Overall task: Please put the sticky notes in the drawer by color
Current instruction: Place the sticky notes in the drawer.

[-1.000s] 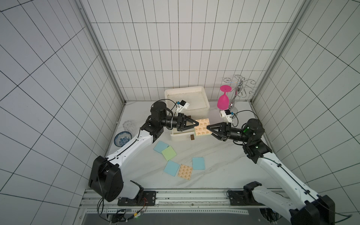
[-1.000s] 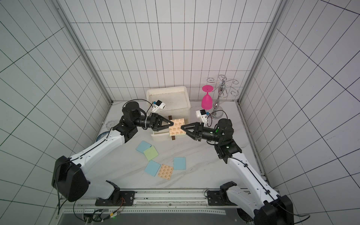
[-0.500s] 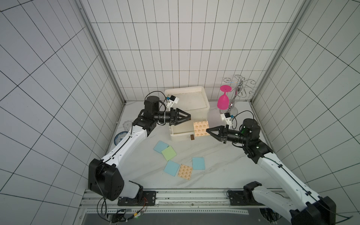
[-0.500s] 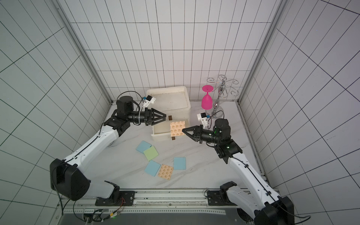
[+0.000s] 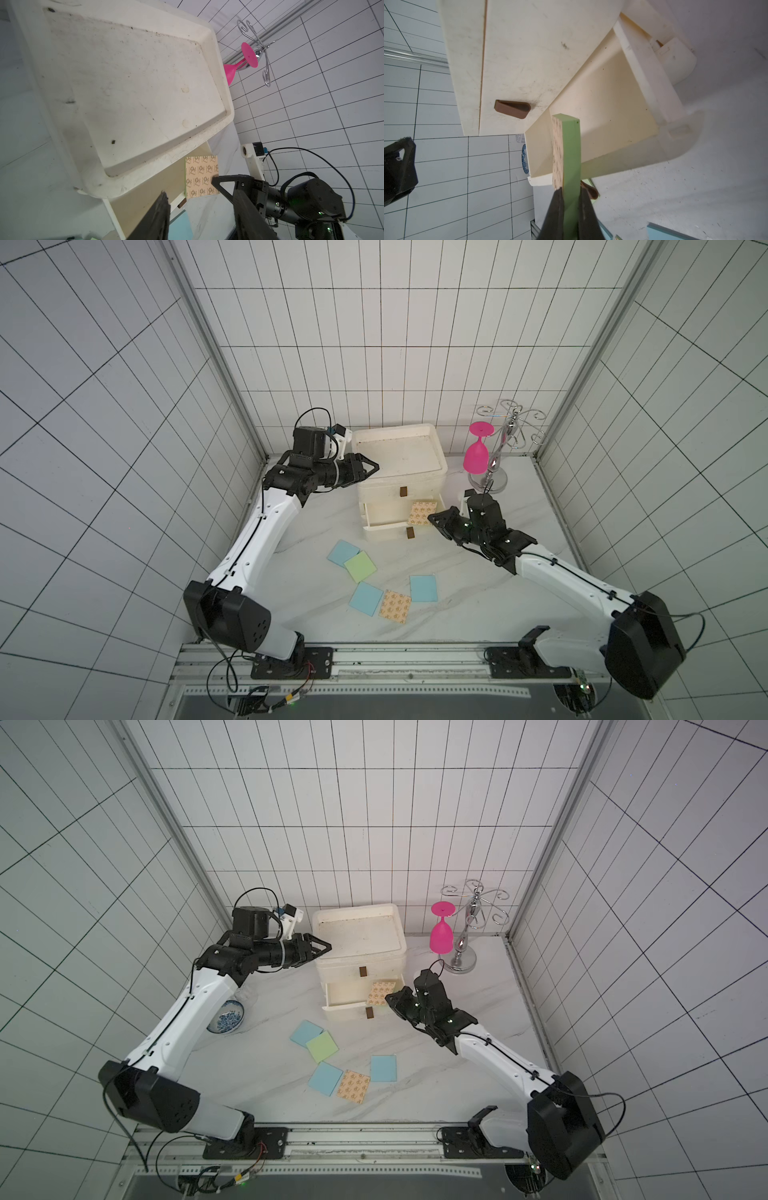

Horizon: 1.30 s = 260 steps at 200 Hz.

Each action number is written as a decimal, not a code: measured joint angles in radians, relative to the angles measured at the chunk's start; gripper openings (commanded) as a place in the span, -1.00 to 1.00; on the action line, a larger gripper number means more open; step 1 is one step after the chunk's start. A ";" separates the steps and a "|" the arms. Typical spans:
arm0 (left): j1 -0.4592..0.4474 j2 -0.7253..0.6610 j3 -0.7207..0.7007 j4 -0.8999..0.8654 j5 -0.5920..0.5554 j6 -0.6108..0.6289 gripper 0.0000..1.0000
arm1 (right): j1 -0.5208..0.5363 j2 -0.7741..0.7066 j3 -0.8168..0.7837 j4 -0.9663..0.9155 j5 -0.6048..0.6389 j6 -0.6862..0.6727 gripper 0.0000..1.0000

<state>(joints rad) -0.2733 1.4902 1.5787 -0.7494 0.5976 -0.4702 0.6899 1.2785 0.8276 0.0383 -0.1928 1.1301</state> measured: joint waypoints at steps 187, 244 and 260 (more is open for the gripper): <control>-0.050 -0.121 -0.214 -0.037 -0.070 0.079 0.05 | 0.084 -0.034 0.061 -0.008 0.246 -0.047 0.08; -0.030 -0.195 -0.521 -0.026 -0.055 0.061 0.06 | 0.307 -0.124 0.182 -0.392 0.270 -0.318 0.10; -0.002 -0.193 -0.572 -0.025 -0.050 0.055 0.06 | 0.422 -0.077 0.178 -0.450 0.281 -0.339 0.10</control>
<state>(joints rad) -0.2749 1.2972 1.0065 -0.7746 0.5476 -0.4156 1.1122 1.2015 1.0058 -0.4114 0.0879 0.7910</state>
